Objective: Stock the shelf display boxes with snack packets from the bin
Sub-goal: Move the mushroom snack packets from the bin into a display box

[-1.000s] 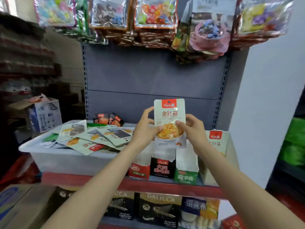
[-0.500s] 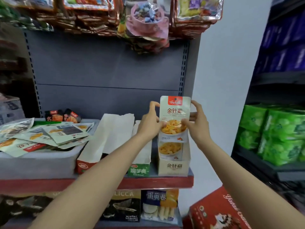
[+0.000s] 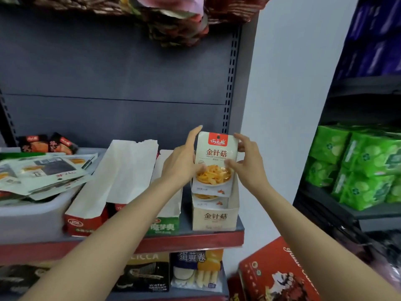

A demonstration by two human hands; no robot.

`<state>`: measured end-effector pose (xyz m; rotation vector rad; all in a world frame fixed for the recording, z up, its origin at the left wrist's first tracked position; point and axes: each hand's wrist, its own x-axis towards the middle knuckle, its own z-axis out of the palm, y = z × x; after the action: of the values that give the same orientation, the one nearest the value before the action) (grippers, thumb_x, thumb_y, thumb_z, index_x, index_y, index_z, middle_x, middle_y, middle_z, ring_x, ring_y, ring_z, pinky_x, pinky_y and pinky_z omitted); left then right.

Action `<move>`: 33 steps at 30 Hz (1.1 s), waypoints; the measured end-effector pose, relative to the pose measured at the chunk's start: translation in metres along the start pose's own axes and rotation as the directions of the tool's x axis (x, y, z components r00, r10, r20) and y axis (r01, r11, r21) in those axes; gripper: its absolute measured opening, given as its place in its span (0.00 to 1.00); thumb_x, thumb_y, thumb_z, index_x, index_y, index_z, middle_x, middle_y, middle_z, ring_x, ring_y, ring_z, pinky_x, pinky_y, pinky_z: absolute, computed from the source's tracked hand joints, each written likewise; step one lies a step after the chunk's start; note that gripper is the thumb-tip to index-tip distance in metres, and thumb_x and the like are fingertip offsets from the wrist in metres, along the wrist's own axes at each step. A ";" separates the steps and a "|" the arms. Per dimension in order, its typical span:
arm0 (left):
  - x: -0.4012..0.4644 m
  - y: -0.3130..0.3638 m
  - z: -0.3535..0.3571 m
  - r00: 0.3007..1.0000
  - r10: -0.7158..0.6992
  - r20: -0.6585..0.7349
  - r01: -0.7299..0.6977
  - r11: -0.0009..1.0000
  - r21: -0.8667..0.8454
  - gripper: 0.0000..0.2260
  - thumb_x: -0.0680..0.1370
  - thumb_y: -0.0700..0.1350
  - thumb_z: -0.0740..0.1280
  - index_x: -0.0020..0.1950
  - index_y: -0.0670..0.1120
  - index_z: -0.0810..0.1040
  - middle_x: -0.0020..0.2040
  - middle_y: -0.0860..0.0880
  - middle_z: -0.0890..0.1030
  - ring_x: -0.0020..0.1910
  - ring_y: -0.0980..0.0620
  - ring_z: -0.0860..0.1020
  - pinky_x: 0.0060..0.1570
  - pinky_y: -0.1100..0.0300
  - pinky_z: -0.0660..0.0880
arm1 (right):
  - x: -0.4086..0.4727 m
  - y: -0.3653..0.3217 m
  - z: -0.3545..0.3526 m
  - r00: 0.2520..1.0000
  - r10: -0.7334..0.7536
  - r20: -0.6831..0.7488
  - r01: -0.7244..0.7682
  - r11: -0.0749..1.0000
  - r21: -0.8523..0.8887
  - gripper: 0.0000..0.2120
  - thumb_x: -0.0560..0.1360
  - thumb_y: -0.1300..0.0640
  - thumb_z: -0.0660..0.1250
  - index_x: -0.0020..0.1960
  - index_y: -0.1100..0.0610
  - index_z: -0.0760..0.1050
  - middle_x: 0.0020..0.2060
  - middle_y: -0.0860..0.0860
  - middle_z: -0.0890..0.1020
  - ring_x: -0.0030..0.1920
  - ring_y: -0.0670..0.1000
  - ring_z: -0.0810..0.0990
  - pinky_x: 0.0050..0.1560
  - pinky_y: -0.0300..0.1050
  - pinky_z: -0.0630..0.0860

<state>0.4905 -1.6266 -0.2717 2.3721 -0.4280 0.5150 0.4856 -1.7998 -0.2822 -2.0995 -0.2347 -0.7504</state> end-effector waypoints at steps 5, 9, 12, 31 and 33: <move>0.004 -0.006 0.006 0.995 0.048 -0.083 -0.037 0.991 0.128 0.31 0.70 0.45 0.75 0.68 0.52 0.62 0.57 0.49 0.71 0.57 0.50 0.70 0.44 0.57 0.72 | 0.000 0.002 -0.003 0.996 0.015 0.085 -0.014 1.000 -0.009 0.28 0.71 0.67 0.70 0.66 0.51 0.67 0.54 0.47 0.76 0.52 0.45 0.75 0.45 0.28 0.73; 0.005 -0.012 0.008 0.997 0.068 -0.021 -0.065 0.992 0.111 0.21 0.71 0.44 0.74 0.59 0.49 0.68 0.62 0.49 0.69 0.61 0.50 0.70 0.54 0.55 0.75 | 0.003 0.001 -0.005 0.994 0.032 0.100 -0.021 0.994 -0.112 0.17 0.73 0.65 0.68 0.61 0.54 0.73 0.51 0.47 0.76 0.46 0.46 0.76 0.39 0.26 0.67; 0.006 -0.014 0.008 0.997 0.042 0.065 -0.044 0.998 0.033 0.18 0.73 0.42 0.72 0.57 0.49 0.66 0.58 0.49 0.77 0.55 0.51 0.77 0.49 0.52 0.79 | 0.005 -0.003 -0.002 0.994 0.022 0.110 0.001 0.979 -0.206 0.13 0.74 0.64 0.67 0.57 0.55 0.75 0.51 0.47 0.74 0.42 0.42 0.73 0.39 0.28 0.65; -0.075 -0.117 -0.157 0.984 0.004 -0.177 0.062 0.929 0.365 0.12 0.76 0.45 0.65 0.59 0.44 0.75 0.57 0.46 0.76 0.58 0.45 0.73 0.56 0.54 0.67 | -0.037 -0.133 0.143 0.879 -0.257 0.402 0.305 0.950 -0.062 0.16 0.78 0.58 0.62 0.65 0.55 0.71 0.62 0.52 0.74 0.62 0.50 0.72 0.58 0.38 0.65; -0.084 -0.144 -0.183 0.989 -0.080 -0.122 0.124 0.903 0.412 0.17 0.75 0.48 0.68 0.61 0.42 0.75 0.60 0.44 0.76 0.59 0.44 0.73 0.56 0.55 0.66 | -0.038 -0.149 0.169 0.836 -0.246 0.490 0.304 0.952 -0.042 0.19 0.79 0.57 0.61 0.69 0.56 0.67 0.65 0.54 0.72 0.65 0.52 0.70 0.61 0.41 0.64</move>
<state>0.4337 -1.3862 -0.2603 2.7437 -0.1522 0.7370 0.4644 -1.5721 -0.2780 -2.3720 -0.7993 -0.3924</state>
